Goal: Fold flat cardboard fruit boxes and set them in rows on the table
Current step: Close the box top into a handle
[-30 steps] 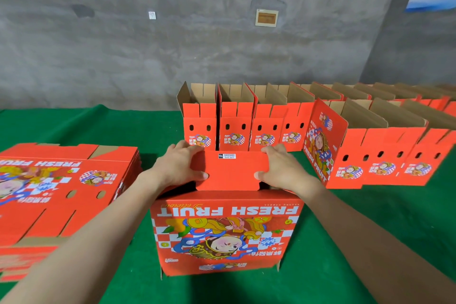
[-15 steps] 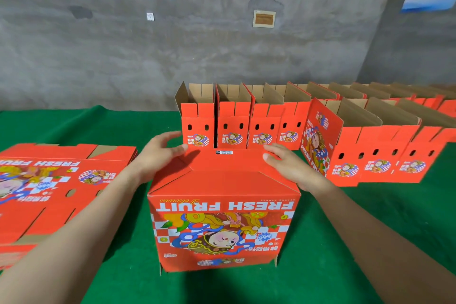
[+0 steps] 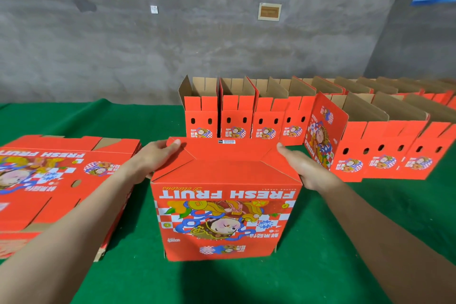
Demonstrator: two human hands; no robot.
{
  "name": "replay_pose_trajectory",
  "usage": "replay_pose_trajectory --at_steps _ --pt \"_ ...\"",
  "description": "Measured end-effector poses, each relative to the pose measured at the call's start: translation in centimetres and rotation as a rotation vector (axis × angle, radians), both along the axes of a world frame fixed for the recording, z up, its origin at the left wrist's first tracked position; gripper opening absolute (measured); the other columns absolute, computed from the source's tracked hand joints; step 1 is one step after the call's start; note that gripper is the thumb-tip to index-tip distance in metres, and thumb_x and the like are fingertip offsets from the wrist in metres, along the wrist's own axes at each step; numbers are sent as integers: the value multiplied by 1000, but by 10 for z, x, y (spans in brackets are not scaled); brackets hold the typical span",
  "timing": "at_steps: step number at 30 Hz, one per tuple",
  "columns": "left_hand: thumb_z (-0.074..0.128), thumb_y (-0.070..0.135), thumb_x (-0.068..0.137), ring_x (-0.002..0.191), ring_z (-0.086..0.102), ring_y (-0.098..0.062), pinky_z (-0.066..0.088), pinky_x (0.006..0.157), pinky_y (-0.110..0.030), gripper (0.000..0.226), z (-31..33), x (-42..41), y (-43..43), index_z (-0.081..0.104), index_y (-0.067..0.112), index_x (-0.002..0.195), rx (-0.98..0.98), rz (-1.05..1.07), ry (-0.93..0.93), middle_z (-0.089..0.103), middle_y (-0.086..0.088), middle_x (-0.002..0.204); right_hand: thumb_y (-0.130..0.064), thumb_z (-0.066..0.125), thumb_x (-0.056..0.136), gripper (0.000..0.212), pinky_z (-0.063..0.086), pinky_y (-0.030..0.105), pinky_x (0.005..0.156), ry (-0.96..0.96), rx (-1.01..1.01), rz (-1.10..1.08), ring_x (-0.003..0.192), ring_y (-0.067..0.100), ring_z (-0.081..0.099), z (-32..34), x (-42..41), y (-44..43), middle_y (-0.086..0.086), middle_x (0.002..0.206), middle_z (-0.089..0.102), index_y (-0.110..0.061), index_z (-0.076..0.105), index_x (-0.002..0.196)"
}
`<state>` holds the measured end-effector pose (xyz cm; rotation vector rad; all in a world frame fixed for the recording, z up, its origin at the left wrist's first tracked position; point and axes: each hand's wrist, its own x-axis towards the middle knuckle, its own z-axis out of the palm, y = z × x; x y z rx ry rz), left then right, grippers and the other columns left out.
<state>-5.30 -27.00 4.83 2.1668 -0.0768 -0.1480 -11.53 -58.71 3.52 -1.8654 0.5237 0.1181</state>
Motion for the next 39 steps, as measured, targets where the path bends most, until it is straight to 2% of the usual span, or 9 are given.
replay_pose_trajectory --at_steps 3,9,12,15,22,27,30,34,39 --pt "41 51 95 33 47 0 37 32 -16 35 16 5 2 54 18 96 -111 39 -103 51 0 61 -66 42 89 77 25 44 115 -117 28 -41 141 27 29 20 2 1 6 154 31 -18 30 148" --pt "48 48 93 37 53 -9 41 36 -18 34 34 6 20 47 19 76 -470 80 -81 53 3 60 -74 35 78 60 55 40 82 -372 498 136 111 16 64 44 -15 1 -4 121 67 -38 61 118" --pt "57 10 88 43 54 -5 42 39 -13 5 21 1 20 55 14 92 -578 94 -40 54 -3 73 -58 42 90 49 46 47 98 -440 573 37 122 20 55 27 -17 3 -1 134 58 -32 55 129" --pt "57 -3 79 69 62 -13 50 56 -16 48 7 2 24 49 6 126 -692 30 32 65 -7 88 -44 53 91 34 48 40 93 -405 584 16 102 15 67 15 -17 8 -2 112 71 -25 63 117" --pt "57 -15 52 73 70 -14 55 58 -22 63 -12 3 35 57 8 110 -547 -217 -7 73 -2 90 -49 67 68 44 48 39 79 -324 465 98 102 18 64 4 -18 -1 -6 99 73 -29 64 108" --pt "61 -30 57 70 60 -22 53 62 -33 67 -39 9 28 43 9 108 -364 -77 -197 58 -10 93 -34 77 64 80 52 50 85 -227 323 150 118 28 53 -8 -20 -5 -1 124 60 -32 39 134" --pt "71 -22 61 79 60 -22 51 70 -37 69 -57 13 18 38 9 112 -233 -27 -166 59 -12 99 -30 80 65 81 56 43 75 -251 207 169 104 16 63 -15 -23 0 -6 117 62 -34 33 130" --pt "76 25 76 107 56 -30 46 96 -46 44 -72 18 -3 53 7 110 4 45 -57 55 -12 112 -21 69 85 68 56 33 71 -257 82 205 96 6 63 -41 -24 12 -12 115 58 -33 23 133" --pt "65 42 82 118 54 -23 31 110 -48 60 -75 10 -29 43 19 133 -454 -133 290 58 0 126 -16 69 86 77 50 45 95 -248 -183 133 112 19 59 -89 -25 18 2 130 56 -16 18 144"
